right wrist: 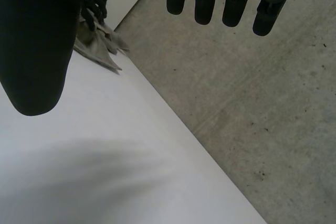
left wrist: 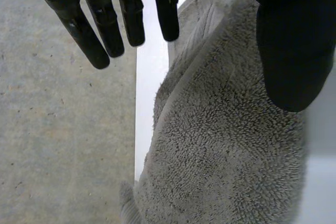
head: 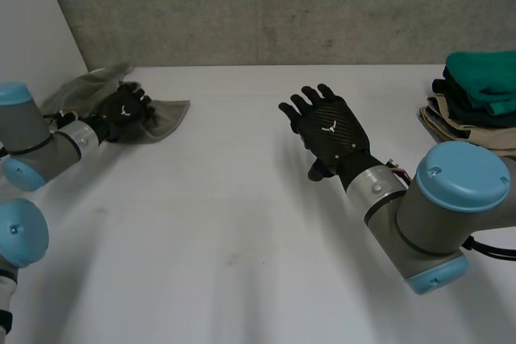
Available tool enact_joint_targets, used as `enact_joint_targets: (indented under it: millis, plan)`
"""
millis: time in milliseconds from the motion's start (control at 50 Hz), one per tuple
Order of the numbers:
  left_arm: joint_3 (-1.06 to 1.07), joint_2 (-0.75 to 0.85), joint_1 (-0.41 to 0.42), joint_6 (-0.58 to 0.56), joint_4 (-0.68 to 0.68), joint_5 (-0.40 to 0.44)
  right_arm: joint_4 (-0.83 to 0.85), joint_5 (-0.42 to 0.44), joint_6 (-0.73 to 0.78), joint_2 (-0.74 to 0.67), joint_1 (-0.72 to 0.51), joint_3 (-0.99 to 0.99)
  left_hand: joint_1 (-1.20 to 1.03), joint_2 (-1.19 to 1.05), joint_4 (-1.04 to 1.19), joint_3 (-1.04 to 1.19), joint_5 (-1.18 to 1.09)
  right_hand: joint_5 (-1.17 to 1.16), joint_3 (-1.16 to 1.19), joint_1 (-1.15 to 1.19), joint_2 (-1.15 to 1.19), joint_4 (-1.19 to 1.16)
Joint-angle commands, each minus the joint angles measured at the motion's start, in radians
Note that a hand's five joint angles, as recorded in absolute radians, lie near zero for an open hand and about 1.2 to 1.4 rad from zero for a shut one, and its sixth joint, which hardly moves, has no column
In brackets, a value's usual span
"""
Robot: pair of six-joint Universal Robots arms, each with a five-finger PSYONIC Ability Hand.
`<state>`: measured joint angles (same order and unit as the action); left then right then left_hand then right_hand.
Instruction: Fold the laundry.
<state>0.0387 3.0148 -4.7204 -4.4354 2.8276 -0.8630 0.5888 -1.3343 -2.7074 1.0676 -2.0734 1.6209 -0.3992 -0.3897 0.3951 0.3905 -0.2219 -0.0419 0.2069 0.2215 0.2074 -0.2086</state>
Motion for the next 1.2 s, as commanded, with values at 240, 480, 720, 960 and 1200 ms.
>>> enact_joint_targets:
  millis: [240,480,720,960,1200]
  plan:
    - [-0.063,0.024,-0.026,-0.024,-0.108,0.065,0.000,0.000,0.001,-0.002,0.006,-0.006,-0.648,-0.657,0.652,0.656,-0.650,0.042,-0.032,-0.047,-0.033,0.034]
    - [0.021,-0.053,-0.006,-0.027,-0.063,0.044,0.000,-0.006,0.001,-0.002,0.006,-0.010,-0.997,-1.007,1.001,1.006,-1.000,0.042,-0.032,-0.047,-0.033,0.034]
    - [0.257,-0.353,0.082,0.353,-0.030,-0.033,-0.001,-0.006,0.001,0.000,0.021,-0.018,-0.997,-1.007,1.001,1.006,-1.000,0.042,-0.032,-0.047,-0.033,0.034]
    - [0.553,-0.819,0.174,0.941,0.214,-0.087,-0.009,-0.011,-0.006,0.008,0.038,-0.033,-0.997,-1.007,1.001,1.006,-1.000,0.042,-0.032,-0.047,-0.033,0.034]
    - [0.707,-0.895,0.223,1.222,0.418,-0.243,-0.030,-0.051,-0.075,0.028,0.069,-0.064,-0.957,-0.966,0.961,0.965,-0.959,0.042,-0.032,-0.047,-0.033,0.034]
